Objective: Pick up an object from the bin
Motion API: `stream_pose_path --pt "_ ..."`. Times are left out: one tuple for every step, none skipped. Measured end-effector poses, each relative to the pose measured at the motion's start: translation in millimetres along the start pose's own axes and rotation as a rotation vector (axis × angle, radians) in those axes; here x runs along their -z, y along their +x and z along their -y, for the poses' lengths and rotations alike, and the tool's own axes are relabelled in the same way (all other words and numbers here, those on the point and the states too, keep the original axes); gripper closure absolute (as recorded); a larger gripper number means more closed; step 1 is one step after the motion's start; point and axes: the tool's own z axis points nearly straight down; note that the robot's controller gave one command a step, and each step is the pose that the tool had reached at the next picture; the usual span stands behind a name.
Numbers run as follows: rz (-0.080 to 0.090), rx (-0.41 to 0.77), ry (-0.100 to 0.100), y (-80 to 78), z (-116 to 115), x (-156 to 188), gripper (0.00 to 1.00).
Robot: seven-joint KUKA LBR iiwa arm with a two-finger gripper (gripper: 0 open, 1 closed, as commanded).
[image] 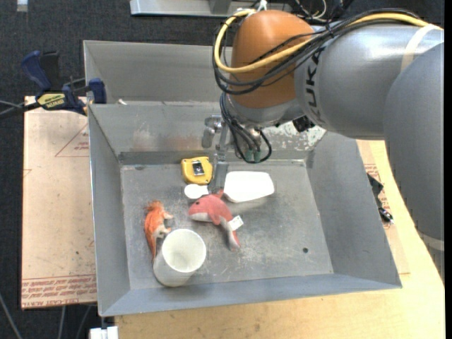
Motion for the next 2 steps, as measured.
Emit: stream_pose_path --pt "-0.003 0.031 0.001 14.9 24.5 -61.4 0.0" --pt "0.001 0.038 -0.001 20.0 40.1 -104.2 0.0"
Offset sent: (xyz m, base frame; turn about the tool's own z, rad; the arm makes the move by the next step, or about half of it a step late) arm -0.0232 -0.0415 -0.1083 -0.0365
